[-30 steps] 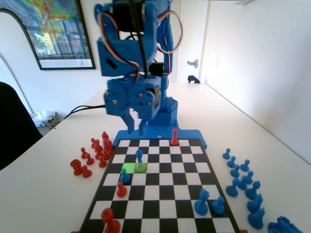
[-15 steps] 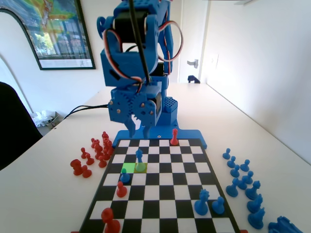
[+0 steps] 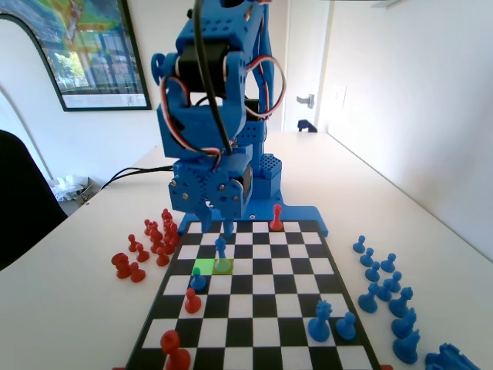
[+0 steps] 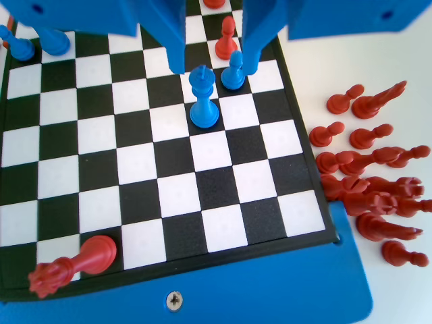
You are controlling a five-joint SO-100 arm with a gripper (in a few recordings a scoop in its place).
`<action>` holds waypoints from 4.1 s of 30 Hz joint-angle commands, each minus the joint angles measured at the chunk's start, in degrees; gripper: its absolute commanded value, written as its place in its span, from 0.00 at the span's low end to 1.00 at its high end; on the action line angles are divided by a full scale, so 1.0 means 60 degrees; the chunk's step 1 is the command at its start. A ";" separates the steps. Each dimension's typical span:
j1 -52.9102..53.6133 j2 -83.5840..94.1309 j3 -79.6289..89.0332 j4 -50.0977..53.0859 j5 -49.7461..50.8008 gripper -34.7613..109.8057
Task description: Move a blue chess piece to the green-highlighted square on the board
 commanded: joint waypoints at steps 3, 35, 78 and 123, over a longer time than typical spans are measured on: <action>0.0029 0.0103 0.0073 -0.0205 -0.0103 0.32; -0.0132 -0.0205 0.0776 -0.1230 -0.0176 0.32; -0.0176 -0.0293 0.0190 -0.1128 -0.0161 0.29; 0.0996 -0.0703 -0.1157 0.0615 -0.0688 0.25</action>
